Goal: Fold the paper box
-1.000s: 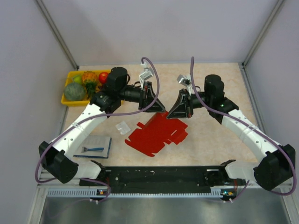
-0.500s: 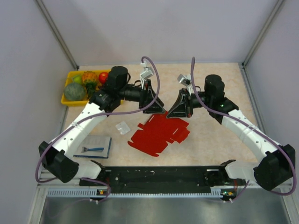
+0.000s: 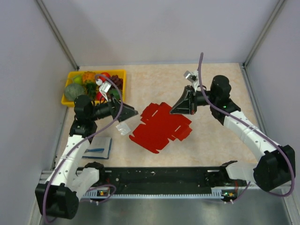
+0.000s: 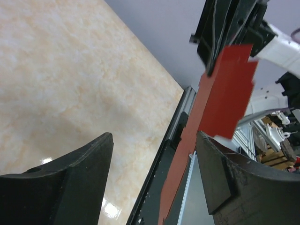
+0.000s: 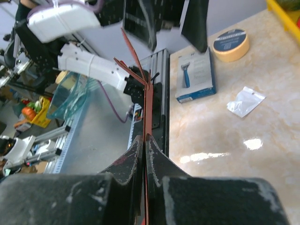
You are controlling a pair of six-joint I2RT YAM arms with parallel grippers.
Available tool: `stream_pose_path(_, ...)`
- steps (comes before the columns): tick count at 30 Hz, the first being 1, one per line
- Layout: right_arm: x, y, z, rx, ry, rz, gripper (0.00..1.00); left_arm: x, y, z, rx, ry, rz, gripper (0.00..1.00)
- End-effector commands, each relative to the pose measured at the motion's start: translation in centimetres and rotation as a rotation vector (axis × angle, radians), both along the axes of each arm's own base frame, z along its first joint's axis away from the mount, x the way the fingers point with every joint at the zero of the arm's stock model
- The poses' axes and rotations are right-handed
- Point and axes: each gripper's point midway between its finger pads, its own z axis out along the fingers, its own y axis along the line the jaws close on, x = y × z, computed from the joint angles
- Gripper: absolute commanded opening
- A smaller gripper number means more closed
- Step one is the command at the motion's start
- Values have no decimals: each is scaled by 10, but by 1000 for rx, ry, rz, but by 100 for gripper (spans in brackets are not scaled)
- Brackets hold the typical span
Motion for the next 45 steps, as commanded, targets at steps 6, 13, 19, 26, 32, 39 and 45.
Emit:
stream_pose_path(6, -5, -12, 38, 88, -38, 37, 0, -36, -4, 29, -89, -220, -95, 57)
stream_pose_path(13, -6, -12, 41, 92, -45, 37, 0, -8, -9, 11, -55, -12, -94, 40)
stream_pose_path(19, -1, -10, 41, 98, -45, 29, 0, -31, -39, 19, -69, -48, -261, 40)
stream_pose_path(26, 15, -5, 27, 75, -7, -18, 0, -57, -48, 36, -93, -123, -364, 41)
stream_pose_path(32, 33, -5, 18, 52, 17, -112, 0, -61, -47, 31, -68, -135, -377, 48)
stream_pose_path(39, 34, -7, 17, 59, 30, -116, 0, -67, -46, 24, -52, -116, -391, 51)
stream_pose_path(45, 29, -4, 24, 98, 28, -98, 0, -71, -63, 21, -50, -105, -436, 52)
